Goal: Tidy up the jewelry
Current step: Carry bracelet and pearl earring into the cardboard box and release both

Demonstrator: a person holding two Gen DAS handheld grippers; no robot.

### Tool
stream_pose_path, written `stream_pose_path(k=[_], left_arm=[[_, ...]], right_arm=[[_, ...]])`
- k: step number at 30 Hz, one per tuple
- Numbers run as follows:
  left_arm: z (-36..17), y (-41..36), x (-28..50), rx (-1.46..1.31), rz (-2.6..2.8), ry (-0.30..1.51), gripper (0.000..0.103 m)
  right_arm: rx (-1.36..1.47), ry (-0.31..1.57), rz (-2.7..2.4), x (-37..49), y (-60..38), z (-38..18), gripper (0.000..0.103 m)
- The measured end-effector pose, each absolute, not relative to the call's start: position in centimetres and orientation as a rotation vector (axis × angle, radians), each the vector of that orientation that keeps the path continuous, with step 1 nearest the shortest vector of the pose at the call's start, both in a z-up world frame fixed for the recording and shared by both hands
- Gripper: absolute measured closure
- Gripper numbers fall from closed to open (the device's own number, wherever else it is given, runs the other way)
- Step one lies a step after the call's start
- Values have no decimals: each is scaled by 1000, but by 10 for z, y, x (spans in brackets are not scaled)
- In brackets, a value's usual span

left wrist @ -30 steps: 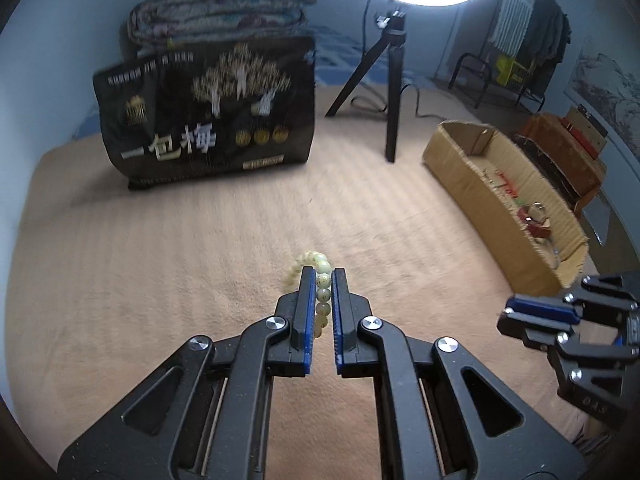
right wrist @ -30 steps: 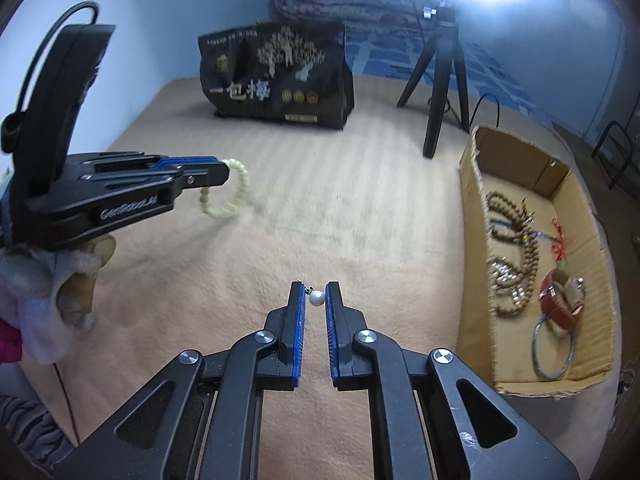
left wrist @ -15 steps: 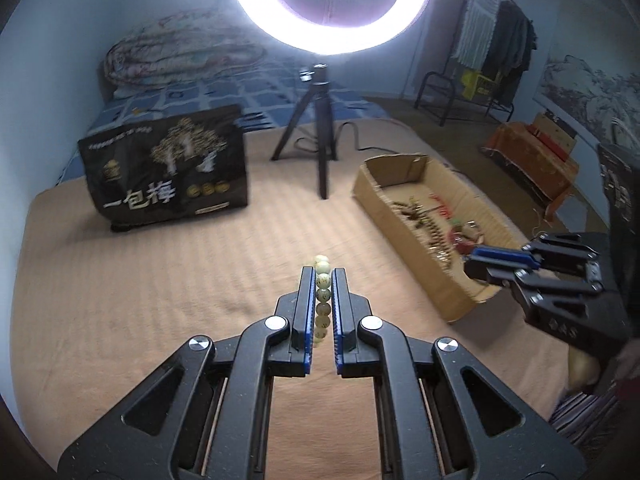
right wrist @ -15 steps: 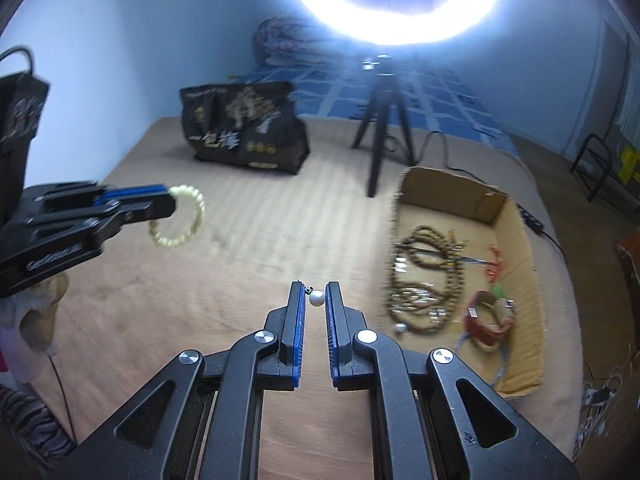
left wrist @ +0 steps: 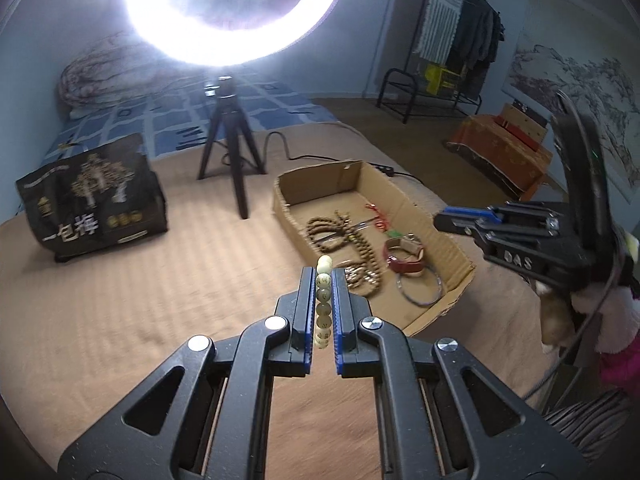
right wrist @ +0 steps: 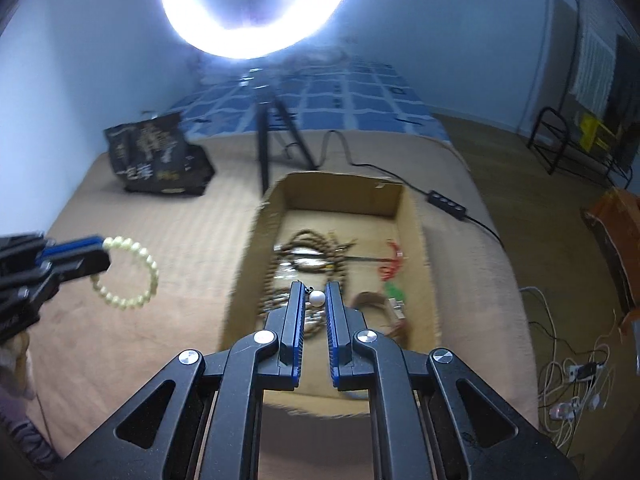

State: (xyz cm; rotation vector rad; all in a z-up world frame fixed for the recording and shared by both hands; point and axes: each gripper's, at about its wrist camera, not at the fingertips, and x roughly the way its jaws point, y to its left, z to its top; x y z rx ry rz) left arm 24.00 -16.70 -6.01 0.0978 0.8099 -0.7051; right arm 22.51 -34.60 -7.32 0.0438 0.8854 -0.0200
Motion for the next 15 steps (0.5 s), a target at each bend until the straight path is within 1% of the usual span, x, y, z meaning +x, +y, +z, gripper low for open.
stream_pose_path(k=[8, 15], left_arm=[[-68, -209, 241, 101, -736, 811, 98], [-70, -236, 242, 108, -756, 801, 98]], right_arm=[[107, 888, -57, 247, -386, -79, 94], [115, 890, -43, 265, -395, -83, 94]])
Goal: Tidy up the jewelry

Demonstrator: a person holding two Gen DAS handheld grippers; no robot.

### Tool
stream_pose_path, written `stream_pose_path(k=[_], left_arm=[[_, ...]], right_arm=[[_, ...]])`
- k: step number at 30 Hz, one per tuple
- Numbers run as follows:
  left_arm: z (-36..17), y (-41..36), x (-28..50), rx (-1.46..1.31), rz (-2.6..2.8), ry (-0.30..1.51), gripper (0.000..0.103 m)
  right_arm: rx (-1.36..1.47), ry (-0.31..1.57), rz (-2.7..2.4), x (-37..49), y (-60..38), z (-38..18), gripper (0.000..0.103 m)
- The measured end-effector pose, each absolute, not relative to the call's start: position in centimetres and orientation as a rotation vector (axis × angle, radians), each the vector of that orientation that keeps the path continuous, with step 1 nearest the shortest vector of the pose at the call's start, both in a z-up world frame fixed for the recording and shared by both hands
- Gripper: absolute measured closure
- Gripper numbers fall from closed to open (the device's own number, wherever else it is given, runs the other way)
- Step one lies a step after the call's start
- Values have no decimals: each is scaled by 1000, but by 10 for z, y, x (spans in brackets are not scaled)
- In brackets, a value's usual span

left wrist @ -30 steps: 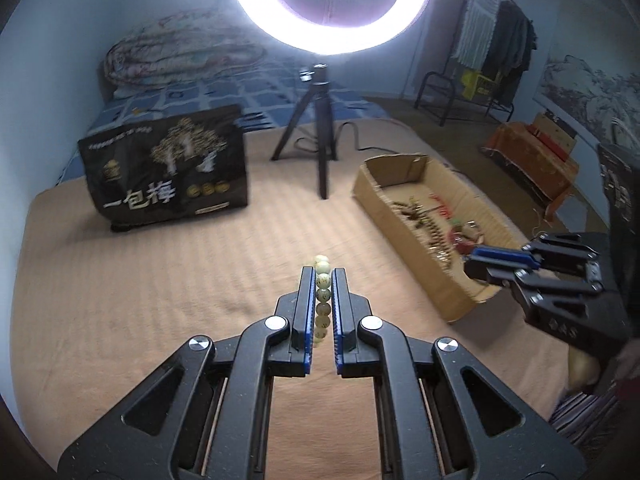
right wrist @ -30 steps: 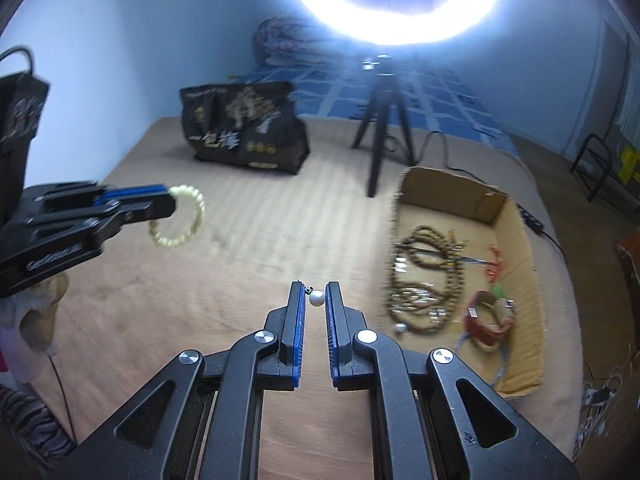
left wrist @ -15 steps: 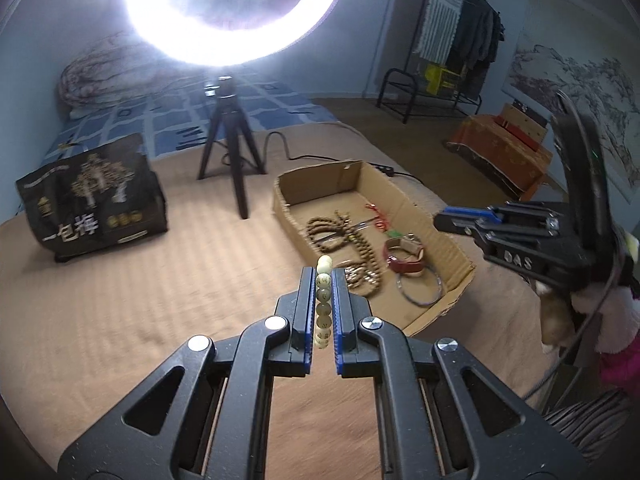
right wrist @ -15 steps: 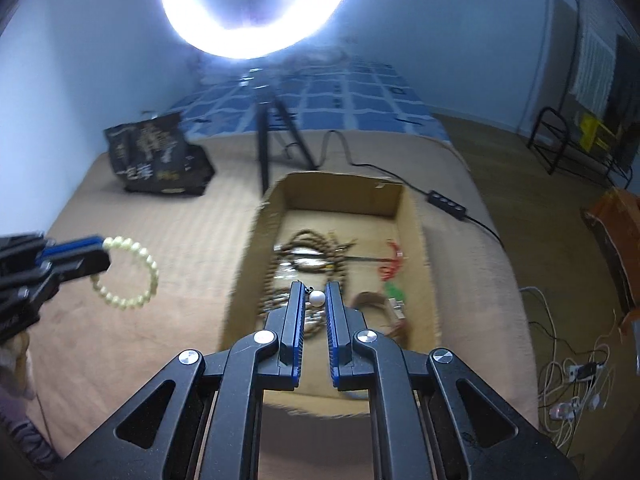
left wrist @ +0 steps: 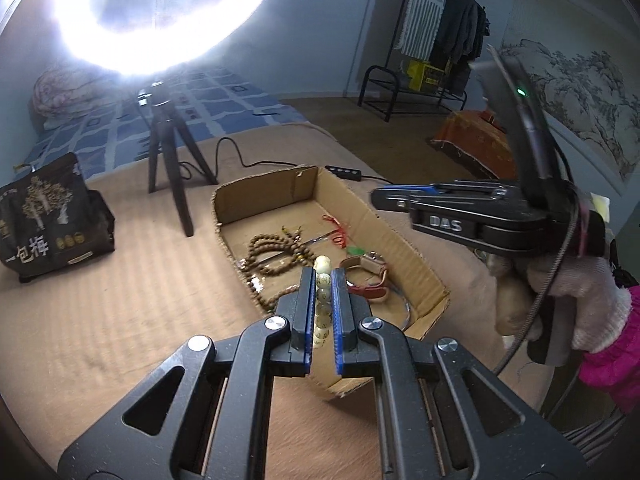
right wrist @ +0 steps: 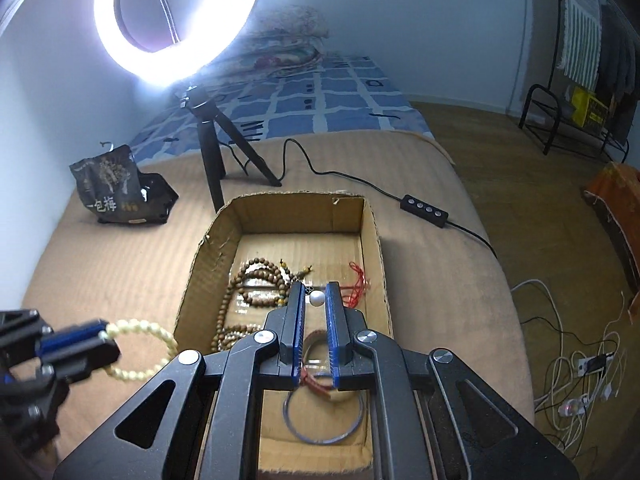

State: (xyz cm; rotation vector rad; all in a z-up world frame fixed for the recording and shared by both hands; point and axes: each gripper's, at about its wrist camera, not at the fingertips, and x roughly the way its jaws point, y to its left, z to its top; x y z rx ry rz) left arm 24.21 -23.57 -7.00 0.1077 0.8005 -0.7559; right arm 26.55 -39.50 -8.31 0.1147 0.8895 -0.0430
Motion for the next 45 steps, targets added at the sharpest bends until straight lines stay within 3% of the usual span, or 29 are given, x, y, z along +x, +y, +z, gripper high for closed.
stream_pose_path(k=[18, 19, 21, 23, 25, 27, 29, 33, 36, 45], left_arm=[[-79, -257, 243, 141, -761, 829, 98], [-79, -258, 243, 146, -758, 827, 98], [-80, -259, 244, 154, -752, 828, 97], [-80, -260, 244, 160, -745, 830, 97], [-81, -259, 245, 162, -735, 837, 87], [-82, -257, 247, 155, -712, 832, 58], [-82, -252, 248, 142, -695, 824, 52], [-85, -249, 251, 132, -684, 839, 50], [-85, -249, 251, 150, -661, 843, 37], [-81, -246, 247, 176, -615, 841, 35]], right_arm=[[120, 908, -49, 287, -400, -95, 94], [119, 910, -50, 287, -400, -95, 92], [114, 907, -53, 286, -399, -95, 78], [103, 896, -69, 285, -398, -94, 49], [101, 881, -83, 283, -398, -92, 40], [112, 881, -83, 283, -399, -91, 40], [125, 882, -83, 283, -401, -91, 40], [118, 887, -99, 283, -401, -91, 37], [123, 891, -102, 282, -401, -92, 33], [120, 893, -115, 279, -396, -88, 33]])
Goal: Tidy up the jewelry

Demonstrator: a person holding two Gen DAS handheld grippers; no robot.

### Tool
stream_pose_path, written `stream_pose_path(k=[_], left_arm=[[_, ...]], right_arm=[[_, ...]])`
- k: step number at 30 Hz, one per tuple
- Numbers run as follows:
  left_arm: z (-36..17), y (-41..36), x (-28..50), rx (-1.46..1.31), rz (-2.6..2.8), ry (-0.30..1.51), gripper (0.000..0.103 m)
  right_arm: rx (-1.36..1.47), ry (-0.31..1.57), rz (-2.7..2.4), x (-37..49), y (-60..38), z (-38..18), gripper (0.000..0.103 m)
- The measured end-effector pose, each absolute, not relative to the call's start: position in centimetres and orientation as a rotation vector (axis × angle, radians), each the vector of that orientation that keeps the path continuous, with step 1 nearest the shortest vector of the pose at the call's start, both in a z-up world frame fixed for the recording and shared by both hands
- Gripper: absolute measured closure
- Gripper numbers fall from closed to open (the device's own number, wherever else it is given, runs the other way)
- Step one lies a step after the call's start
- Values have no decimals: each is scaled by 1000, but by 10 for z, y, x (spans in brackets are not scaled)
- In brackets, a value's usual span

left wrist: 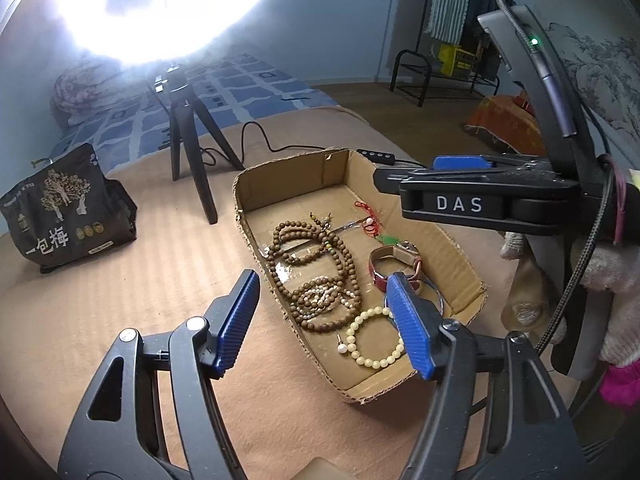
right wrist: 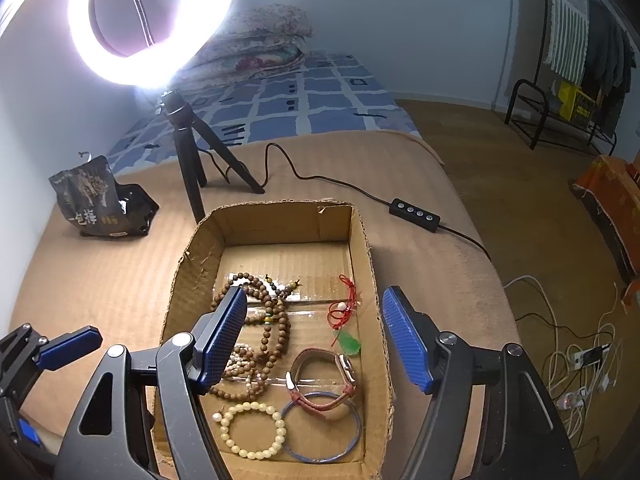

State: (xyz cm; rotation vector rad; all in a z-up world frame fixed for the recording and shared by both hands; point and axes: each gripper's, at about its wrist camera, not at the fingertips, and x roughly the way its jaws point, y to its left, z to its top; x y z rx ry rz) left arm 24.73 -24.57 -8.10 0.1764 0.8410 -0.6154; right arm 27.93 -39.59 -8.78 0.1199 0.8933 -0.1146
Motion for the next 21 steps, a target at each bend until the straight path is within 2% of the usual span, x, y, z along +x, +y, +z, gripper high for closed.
stream_pose_path(k=[21], left_arm=[[-38, -209, 202, 198, -580, 769, 34]], right_arm=[[68, 832, -134, 239, -365, -42, 33]])
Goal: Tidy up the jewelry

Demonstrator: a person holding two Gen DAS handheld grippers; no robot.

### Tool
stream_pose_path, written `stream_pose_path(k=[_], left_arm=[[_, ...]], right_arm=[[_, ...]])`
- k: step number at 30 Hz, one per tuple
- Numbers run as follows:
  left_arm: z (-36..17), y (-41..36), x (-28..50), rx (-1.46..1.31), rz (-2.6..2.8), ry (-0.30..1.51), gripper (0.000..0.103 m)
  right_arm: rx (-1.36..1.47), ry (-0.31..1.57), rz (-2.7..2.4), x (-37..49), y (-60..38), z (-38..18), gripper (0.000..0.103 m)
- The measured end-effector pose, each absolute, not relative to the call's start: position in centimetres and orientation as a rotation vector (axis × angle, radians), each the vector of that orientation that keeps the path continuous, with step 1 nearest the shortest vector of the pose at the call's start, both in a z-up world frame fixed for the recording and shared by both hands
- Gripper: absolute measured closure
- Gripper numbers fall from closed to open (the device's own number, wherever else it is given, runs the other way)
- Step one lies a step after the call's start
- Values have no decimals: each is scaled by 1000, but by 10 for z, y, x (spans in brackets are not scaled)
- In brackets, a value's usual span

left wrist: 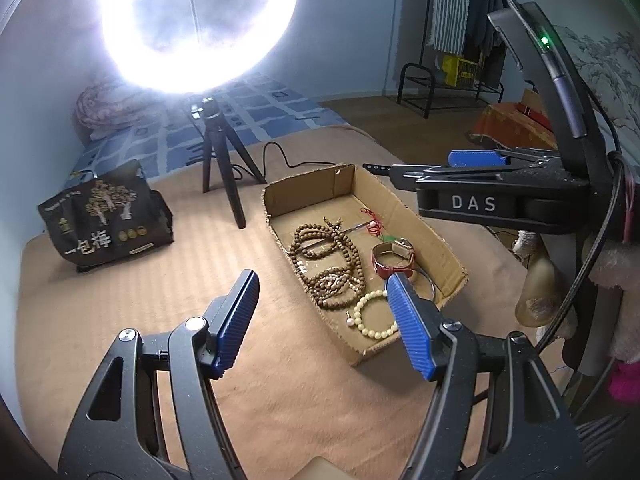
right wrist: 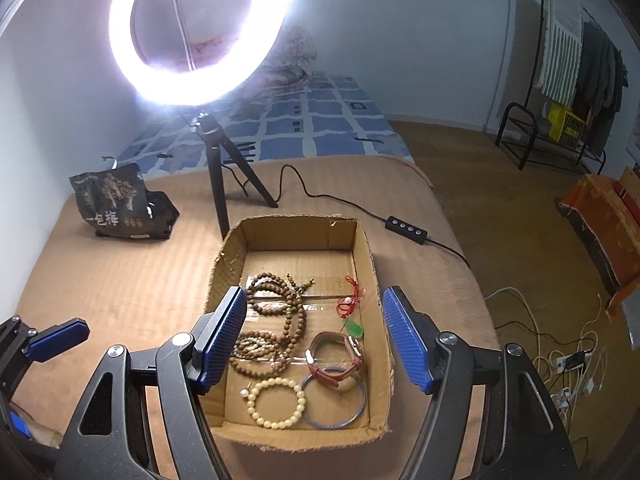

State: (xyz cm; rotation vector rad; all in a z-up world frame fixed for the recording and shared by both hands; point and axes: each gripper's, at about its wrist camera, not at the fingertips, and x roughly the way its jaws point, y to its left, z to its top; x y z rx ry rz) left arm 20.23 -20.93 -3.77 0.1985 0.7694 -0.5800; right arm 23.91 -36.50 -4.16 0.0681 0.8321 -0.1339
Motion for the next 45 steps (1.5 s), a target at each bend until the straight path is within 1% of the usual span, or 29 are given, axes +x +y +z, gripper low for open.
stream_pose_path(k=[6, 7, 9, 10, 15, 23, 32, 38, 39, 40, 41, 45], left_arm=[[-19, -190, 177, 188, -563, 730, 33], [-16, -187, 172, 191, -559, 721, 32], [-9, -180, 161, 197, -549, 697, 23], [-6, -177, 156, 198, -545, 685, 23], [5, -162, 132, 196, -540, 663, 22], [13, -142, 98, 218, -509, 621, 22], [18, -115, 87, 184, -460, 589, 22], [20, -100, 85, 152, -432, 609, 22], [20, -98, 85, 149, -429, 611, 22], [20, -97, 85, 149, -426, 612, 22], [20, -97, 85, 154, -420, 612, 22], [19, -98, 83, 170, -402, 612, 22]], right_arm=[[64, 801, -139, 215, -353, -19, 33], [63, 794, -137, 210, -350, -16, 33], [60, 783, -138, 202, -346, -10, 33], [60, 777, -139, 198, -343, -7, 33], [69, 756, -144, 174, -331, 4, 33], [70, 730, -161, 145, -318, 5, 31], [81, 687, -168, 125, -311, 5, 30], [116, 675, -159, 118, -313, 6, 30], [123, 671, -160, 117, -313, 7, 29], [127, 669, -163, 116, -313, 7, 23], [127, 665, -166, 115, -312, 7, 20], [115, 659, -171, 114, -308, 6, 20]])
